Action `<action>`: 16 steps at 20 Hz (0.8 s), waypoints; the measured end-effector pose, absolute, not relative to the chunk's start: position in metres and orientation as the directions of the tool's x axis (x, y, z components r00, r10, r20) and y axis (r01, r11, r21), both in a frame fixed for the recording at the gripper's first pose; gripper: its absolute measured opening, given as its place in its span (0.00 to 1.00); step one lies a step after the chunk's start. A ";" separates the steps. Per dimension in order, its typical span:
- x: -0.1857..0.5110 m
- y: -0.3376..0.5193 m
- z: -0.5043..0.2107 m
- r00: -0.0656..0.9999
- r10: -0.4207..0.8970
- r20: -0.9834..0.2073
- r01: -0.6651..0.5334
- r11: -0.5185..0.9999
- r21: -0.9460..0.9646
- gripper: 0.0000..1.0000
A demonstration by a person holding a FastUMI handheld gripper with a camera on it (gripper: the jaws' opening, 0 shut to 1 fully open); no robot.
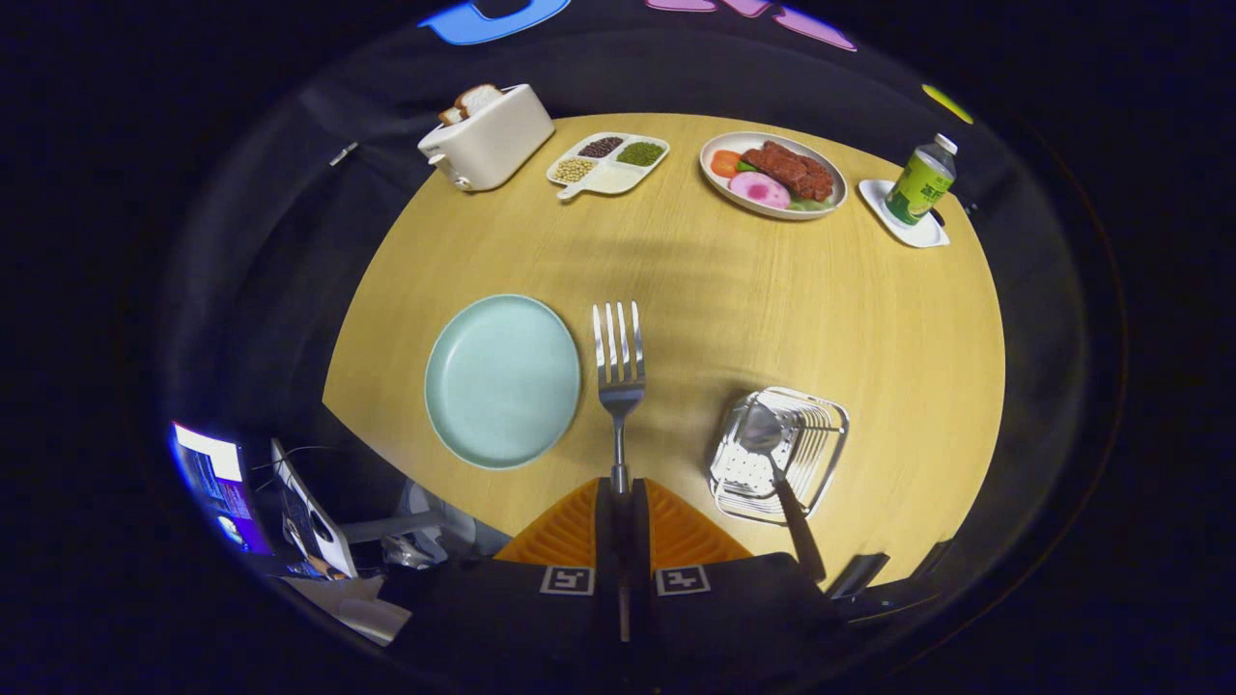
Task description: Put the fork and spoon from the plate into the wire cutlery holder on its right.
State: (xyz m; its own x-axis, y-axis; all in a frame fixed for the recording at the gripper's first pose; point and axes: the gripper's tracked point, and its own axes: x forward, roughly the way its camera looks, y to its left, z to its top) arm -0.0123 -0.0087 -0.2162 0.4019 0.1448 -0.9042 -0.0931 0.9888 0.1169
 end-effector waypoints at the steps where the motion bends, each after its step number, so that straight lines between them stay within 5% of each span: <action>1: -0.019 -0.020 -0.217 0.364 0.148 -0.919 -0.090 0.988 0.124 0.08; 16: -0.043 -0.096 -0.230 -0.003 0.104 -0.995 0.006 0.995 0.103 0.08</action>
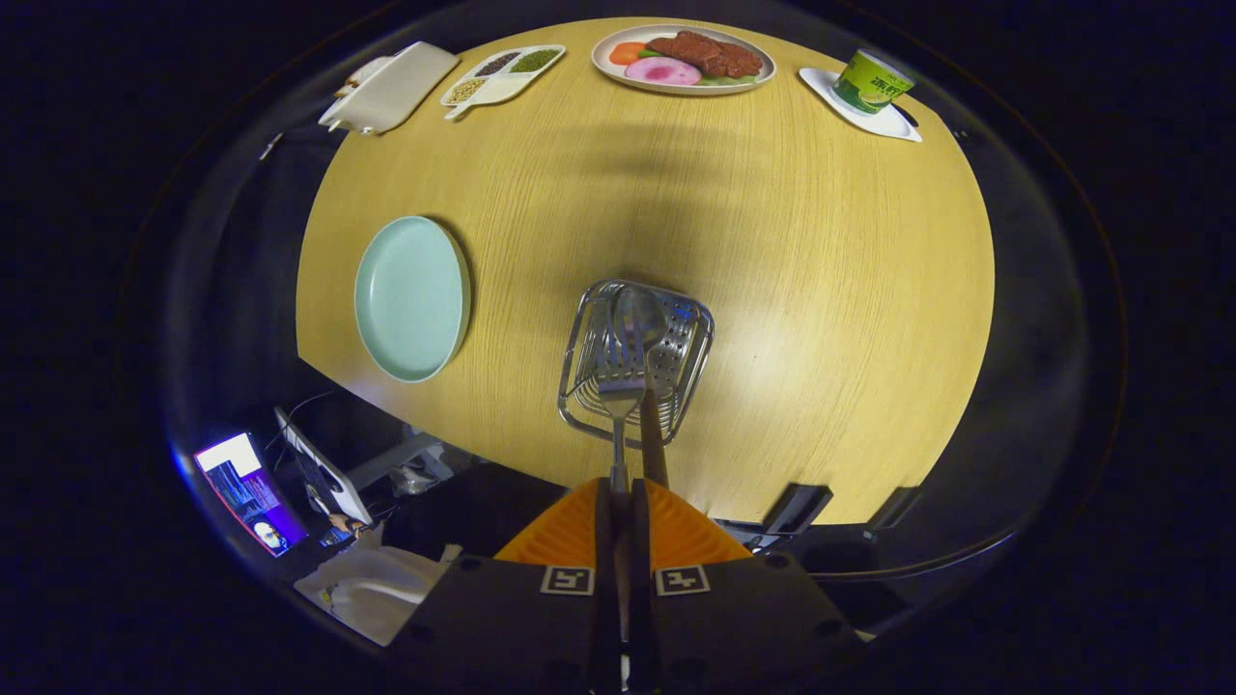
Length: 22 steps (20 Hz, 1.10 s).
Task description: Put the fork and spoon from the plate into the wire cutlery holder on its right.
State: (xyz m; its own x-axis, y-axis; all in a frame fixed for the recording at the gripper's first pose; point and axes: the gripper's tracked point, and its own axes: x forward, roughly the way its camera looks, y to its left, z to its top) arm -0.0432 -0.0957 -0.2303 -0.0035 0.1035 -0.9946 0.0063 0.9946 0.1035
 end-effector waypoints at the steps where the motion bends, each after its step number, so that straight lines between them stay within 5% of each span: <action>1: -0.042 -0.096 -0.233 -0.035 0.111 -0.993 0.030 0.994 0.110 0.09; 9: -0.031 -0.098 -0.234 -0.107 0.144 -0.984 0.113 0.985 0.132 0.15; 12: -0.025 -0.098 -0.229 -0.082 0.143 -0.986 0.082 0.987 0.136 0.47; 13: -0.022 -0.097 -0.225 -0.063 0.145 -0.987 0.072 0.987 0.141 0.71; 15: -0.018 -0.096 -0.218 -0.022 0.148 -0.989 0.056 0.988 0.146 0.96; 22: -0.003 -0.085 -0.168 0.200 0.198 -0.959 0.026 0.978 0.208 0.99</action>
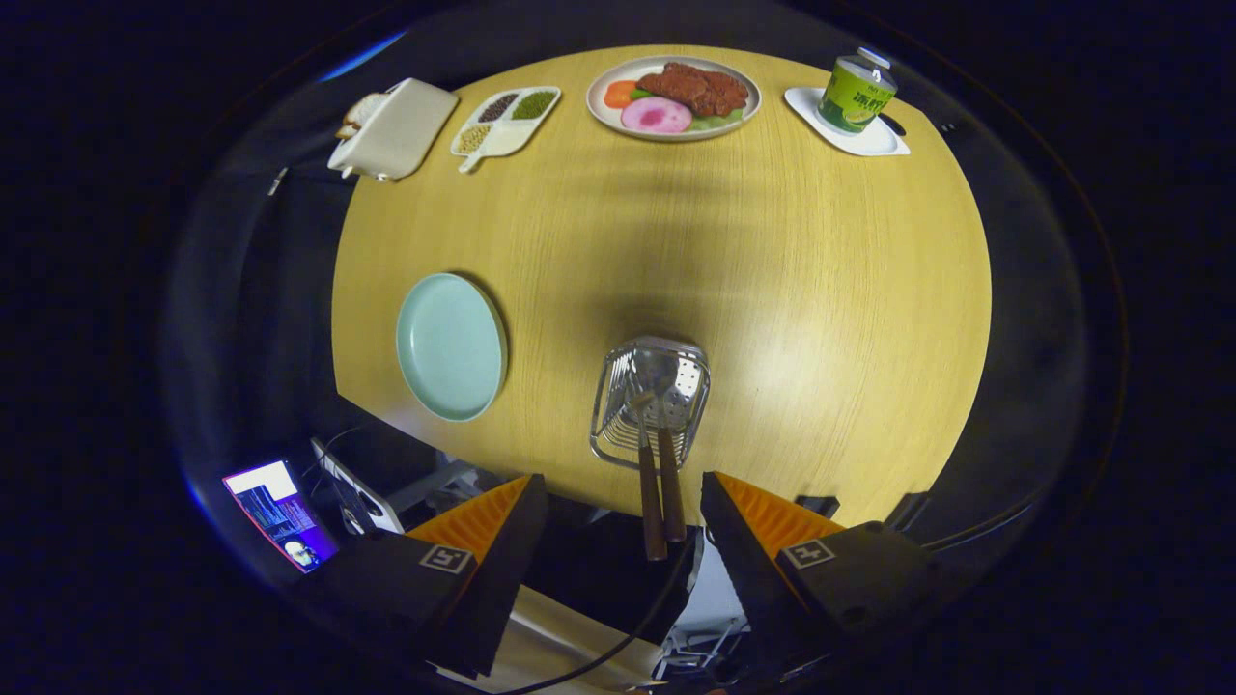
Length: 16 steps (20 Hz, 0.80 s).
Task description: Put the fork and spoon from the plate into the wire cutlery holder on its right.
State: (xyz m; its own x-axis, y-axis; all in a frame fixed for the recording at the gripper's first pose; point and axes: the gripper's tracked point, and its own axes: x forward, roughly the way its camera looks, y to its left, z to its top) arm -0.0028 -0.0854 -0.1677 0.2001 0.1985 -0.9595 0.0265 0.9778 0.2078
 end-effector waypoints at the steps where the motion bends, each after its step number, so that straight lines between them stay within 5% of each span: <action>1: 0.002 -0.084 -0.156 0.260 0.205 -0.944 0.015 0.976 0.216 0.99; 9: 0.026 -0.079 -0.058 0.775 0.114 -0.621 0.023 0.978 0.208 0.99; 16: 0.011 -0.075 0.017 0.969 0.007 -0.246 0.029 0.990 0.140 0.99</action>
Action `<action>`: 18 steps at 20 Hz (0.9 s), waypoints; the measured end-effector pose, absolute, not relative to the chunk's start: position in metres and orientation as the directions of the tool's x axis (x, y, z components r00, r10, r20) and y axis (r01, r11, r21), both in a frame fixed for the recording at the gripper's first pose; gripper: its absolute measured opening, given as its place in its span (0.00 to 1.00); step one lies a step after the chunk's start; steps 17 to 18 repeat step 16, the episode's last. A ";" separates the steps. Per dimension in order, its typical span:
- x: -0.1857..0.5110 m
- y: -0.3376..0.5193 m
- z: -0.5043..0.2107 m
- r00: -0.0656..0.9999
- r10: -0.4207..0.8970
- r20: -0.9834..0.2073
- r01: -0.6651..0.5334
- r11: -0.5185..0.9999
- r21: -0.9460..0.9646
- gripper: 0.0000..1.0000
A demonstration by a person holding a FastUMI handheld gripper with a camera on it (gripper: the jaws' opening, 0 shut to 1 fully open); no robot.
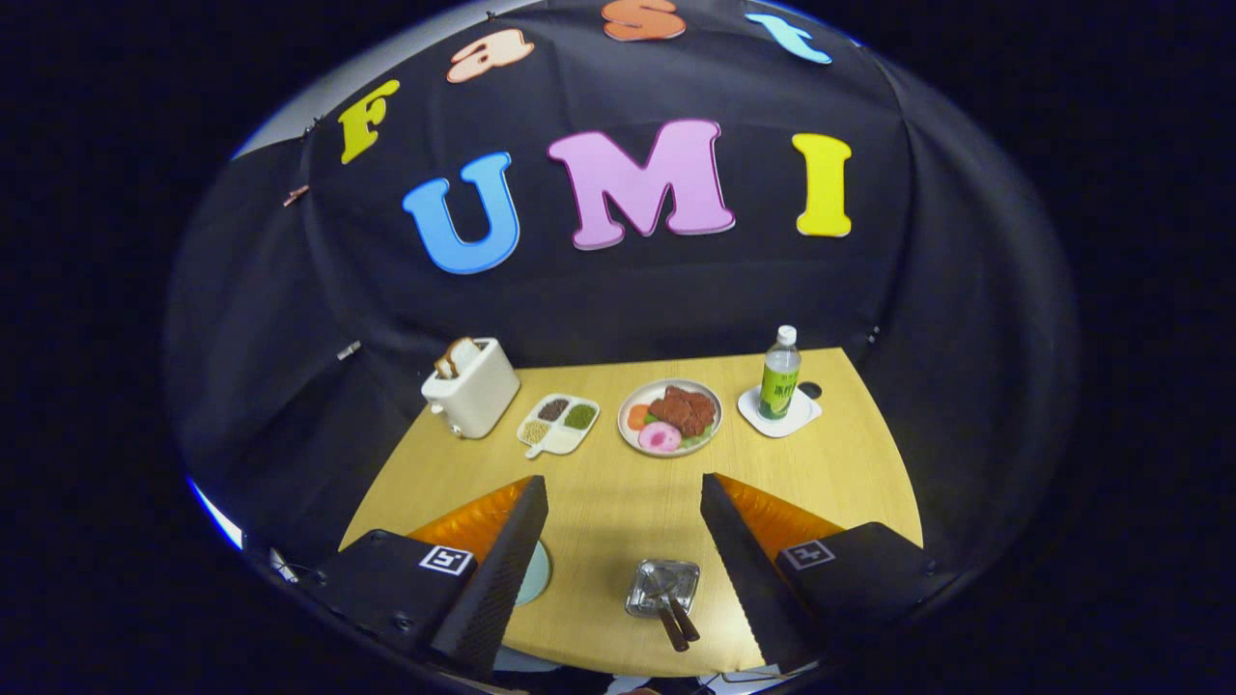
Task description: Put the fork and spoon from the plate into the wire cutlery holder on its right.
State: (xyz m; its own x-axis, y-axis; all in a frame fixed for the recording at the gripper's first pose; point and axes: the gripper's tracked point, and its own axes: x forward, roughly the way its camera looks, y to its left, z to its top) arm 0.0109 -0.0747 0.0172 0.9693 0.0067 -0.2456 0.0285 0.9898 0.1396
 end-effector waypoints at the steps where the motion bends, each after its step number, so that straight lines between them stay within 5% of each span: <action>1: 0.009 -0.080 0.032 0.983 -0.014 -0.183 0.040 0.989 0.139 0.99; 7: -0.014 -0.112 0.092 0.993 -0.095 0.070 0.092 0.995 0.045 0.99; 18: -0.020 -0.102 0.036 1.000 -0.011 -0.017 0.012 0.999 0.046 0.99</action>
